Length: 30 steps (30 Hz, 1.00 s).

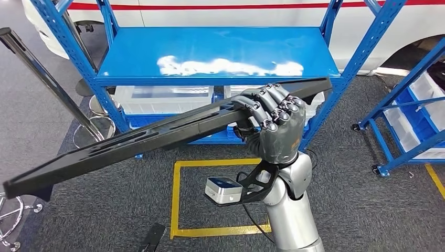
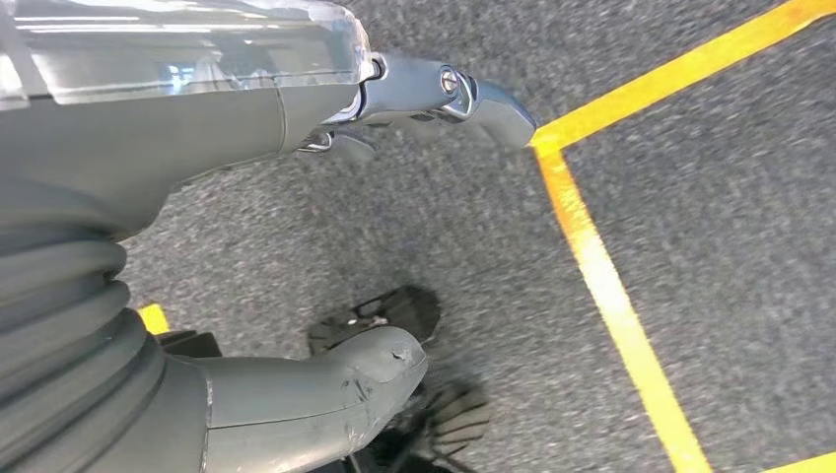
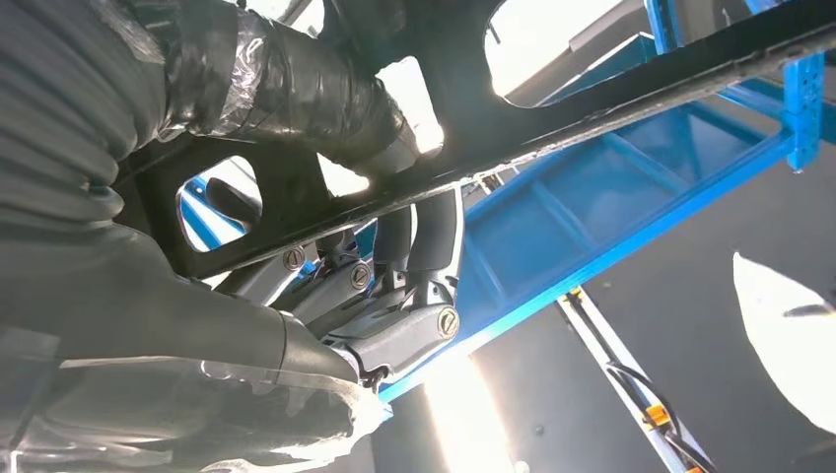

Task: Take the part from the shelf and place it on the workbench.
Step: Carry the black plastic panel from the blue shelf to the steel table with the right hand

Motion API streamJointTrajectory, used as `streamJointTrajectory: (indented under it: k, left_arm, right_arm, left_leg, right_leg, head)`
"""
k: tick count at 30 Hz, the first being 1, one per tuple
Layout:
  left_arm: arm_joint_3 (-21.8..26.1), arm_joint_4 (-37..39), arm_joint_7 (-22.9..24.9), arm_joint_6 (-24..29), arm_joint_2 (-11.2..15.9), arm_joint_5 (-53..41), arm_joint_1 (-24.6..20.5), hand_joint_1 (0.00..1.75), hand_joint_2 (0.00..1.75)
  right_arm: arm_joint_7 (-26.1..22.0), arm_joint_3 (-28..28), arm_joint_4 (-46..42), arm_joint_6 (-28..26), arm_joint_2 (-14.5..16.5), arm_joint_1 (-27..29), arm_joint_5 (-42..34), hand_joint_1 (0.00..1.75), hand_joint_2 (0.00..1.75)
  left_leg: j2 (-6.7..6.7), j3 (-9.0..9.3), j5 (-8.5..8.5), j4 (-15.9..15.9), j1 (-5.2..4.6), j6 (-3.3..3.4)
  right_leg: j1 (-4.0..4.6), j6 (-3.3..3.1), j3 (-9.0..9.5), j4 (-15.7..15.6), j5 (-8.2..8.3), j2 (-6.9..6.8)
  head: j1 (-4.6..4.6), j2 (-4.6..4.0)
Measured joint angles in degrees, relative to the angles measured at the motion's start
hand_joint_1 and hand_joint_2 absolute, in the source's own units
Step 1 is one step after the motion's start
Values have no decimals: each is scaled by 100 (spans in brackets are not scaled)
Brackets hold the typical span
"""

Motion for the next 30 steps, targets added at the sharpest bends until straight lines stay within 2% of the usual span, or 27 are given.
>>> streamJointTrajectory:
  k: [1, 2, 3, 5, 6, 7, 9, 10, 11, 13, 14, 15, 16, 17, 18, 19, 20, 21, 22, 23, 24, 25, 26, 28, 29, 30]
  left_arm:
    - [0, 0, 6, -4, 0, -2, 1, 0, 175]
    - [0, 0, 10, -7, -1, -3, 1, 0, 175]
    - [-1, 0, 13, -12, -3, -5, 1, 0, 175]
    - [-3, 0, 20, -22, -14, -16, 0, 0, 175]
    - [-5, 0, 26, -27, -19, -23, -1, 0, 175]
    - [-8, 1, 33, -33, -25, -28, -1, 0, 175]
    - [-10, 1, 47, -38, -27, -36, 4, 0, 175]
    - [-10, 1, 53, -40, -28, -40, 6, 0, 175]
    - [-10, 1, 57, -40, -28, -46, 7, 0, 175]
    - [-10, 0, 62, -40, -26, -65, 3, 0, 175]
    - [-9, 0, 62, -42, -23, -74, 1, 0, 175]
    - [-9, 0, 62, -44, -21, -83, 0, 0, 175]
    - [-10, 0, 62, -45, -20, -89, -1, 0, 175]
    - [-10, 0, 62, -46, -20, -91, -3, 0, 175]
    - [-10, 0, 62, -46, -20, -92, -9, 0, 175]
    - [-10, 0, 62, -46, -20, -93, -19, 0, 175]
    - [-10, 0, 62, -46, -20, -94, -30, 0, 175]
    - [-11, 0, 61, -47, -20, -95, -39, 0, 175]
    - [-11, 0, 61, -48, -20, -96, -44, 0, 175]
    - [-11, 0, 61, -48, -20, -95, -44, 0, 175]
    - [-11, 0, 62, -49, -20, -95, -46, 0, 175]
    - [-11, 0, 61, -49, -21, -95, -50, 0, 175]
    - [-11, 0, 61, -50, -22, -96, -53, 0, 175]
    - [-11, 0, 60, -50, -24, -97, -57, 0, 175]
    - [-11, 0, 60, -49, -24, -97, -54, 0, 175]
    - [-11, 0, 60, -48, -24, -97, -52, 0, 175]
  right_arm:
    - [0, 0, 0, 0, -1, 1, 1, 175, 175]
    - [0, 0, 0, 0, -1, 1, 1, 175, 175]
    - [0, 0, 0, -1, -1, -2, 3, 175, 175]
    - [2, 1, 0, -1, 3, -14, 20, 175, 175]
    - [4, 2, 1, -1, 5, -23, 34, 175, 175]
    - [7, 2, 2, -1, 8, -32, 50, 175, 175]
    - [13, 2, 12, 0, 10, -44, 77, 175, 175]
    - [15, 2, 20, 1, 14, -50, 84, 175, 175]
    - [16, 2, 27, 1, 19, -54, 89, 175, 175]
    - [17, 2, 33, 0, 27, -59, 90, 175, 175]
    - [17, 2, 35, 0, 28, -59, 91, 175, 175]
    - [17, 2, 37, 0, 29, -58, 92, 175, 175]
    - [17, 2, 38, 0, 28, -57, 95, 175, 175]
    - [17, 2, 39, 0, 29, -57, 97, 175, 175]
    - [17, 2, 38, 0, 30, -58, 98, 175, 175]
    - [17, 2, 34, 0, 31, -59, 99, 175, 175]
    - [17, 3, 31, 0, 32, -59, 102, 175, 175]
    - [17, 4, 29, 0, 33, -61, 104, 175, 175]
    - [17, 5, 28, 0, 34, -65, 105, 175, 175]
    - [17, 6, 30, 0, 34, -67, 106, 175, 175]
    - [17, 7, 31, 0, 32, -69, 105, 175, 175]
    - [17, 7, 31, 0, 31, -71, 104, 175, 175]
    - [17, 7, 31, 0, 29, -70, 103, 175, 175]
    - [17, 7, 31, 0, 27, -67, 102, 175, 175]
    - [17, 7, 31, 0, 26, -62, 102, 175, 175]
    - [17, 7, 31, 0, 24, -57, 103, 175, 175]
  left_leg:
    - [2, -90, 33, 45, -10, -1]
    - [2, -174, 63, 92, -19, -5]
    - [-1, -246, 88, 140, -25, -13]
    - [-6, -355, 140, 217, -45, -49]
    - [-6, -388, 175, 231, -45, -75]
    - [-6, -412, 221, 230, -46, -106]
    - [-15, -471, 247, 227, -49, -170]
    - [-25, -521, 133, 297, -50, -204]
    - [-34, -587, -92, 476, -40, -240]
    - [-41, -728, -650, 1108, 10, -316]
    - [-40, -769, -810, 1450, 36, -351]
    - [-39, -754, -813, 1670, 58, -381]
    - [-39, -661, -692, 1722, 79, -404]
    - [-39, -476, -509, 1575, 99, -421]
    - [-42, -200, -377, 1247, 115, -430]
    - [-48, 115, -360, 805, 114, -430]
    - [-62, 371, -411, 420, 103, -406]
    - [-79, 527, -478, 146, 86, -369]
    - [-92, 579, -507, 7, 64, -325]
    - [-96, 541, -455, -16, 61, -267]
    - [-83, 489, -376, -29, 65, -219]
    - [-67, 426, -295, -45, 72, -158]
    - [-50, 341, -202, -58, 80, -103]
    - [-34, 129, -29, -45, 65, -35]
    - [-27, 13, 56, -31, 51, -31]
    - [-21, -105, 136, -15, 37, -30]
  right_leg:
    - [2, -9, 75, 67, 97, 0]
    - [5, -30, 251, -68, 255, 0]
    - [16, -64, 507, -380, 362, 0]
    - [46, -127, 1007, -1103, 341, -2]
    - [66, -148, 1142, -1337, 280, -1]
    - [79, -156, 1190, -1455, 253, -1]
    - [53, -198, 1130, -1532, 347, -13]
    - [29, -239, 1079, -1567, 415, -25]
    - [5, -278, 1009, -1590, 493, -38]
    - [-1, -320, 854, -1592, 633, -51]
    - [-2, -316, 768, -1585, 700, -56]
    - [-5, -306, 680, -1575, 765, -61]
    - [-12, -291, 587, -1560, 829, -65]
    - [-22, -272, 495, -1543, 893, -67]
    - [-31, -246, 412, -1524, 957, -66]
    - [-34, -214, 342, -1506, 1017, -61]
    - [-37, -180, 299, -1502, 1077, -59]
    - [-41, -142, 283, -1517, 1145, -59]
    - [-44, -102, 279, -1549, 1218, -59]
    - [-43, -59, 276, -1593, 1287, -60]
    - [-48, -25, 256, -1606, 1279, -54]
    - [-49, 0, 213, -1543, 1141, -43]
    - [-49, 15, 153, -1367, 870, -33]
    - [-53, 27, 19, -688, 194, -21]
    - [-51, 32, -25, -299, 14, -20]
    - [-49, 34, -26, 2, 9, -19]
  head:
    - [0, 0]
    - [-1, 0]
    - [-1, 0]
    - [-2, 0]
    - [-2, 0]
    - [-2, 0]
    - [-2, 0]
    - [-4, 0]
    - [-8, 0]
    - [-13, 0]
    - [-14, 0]
    - [-13, 0]
    - [-14, 0]
    - [-14, 0]
    - [-14, 0]
    - [-14, 0]
    - [-13, 0]
    - [-11, 0]
    - [-10, 0]
    - [-9, 0]
    - [-9, 0]
    - [-7, 0]
    - [-6, 0]
    - [-5, 0]
    - [-7, 0]
    - [-7, 0]
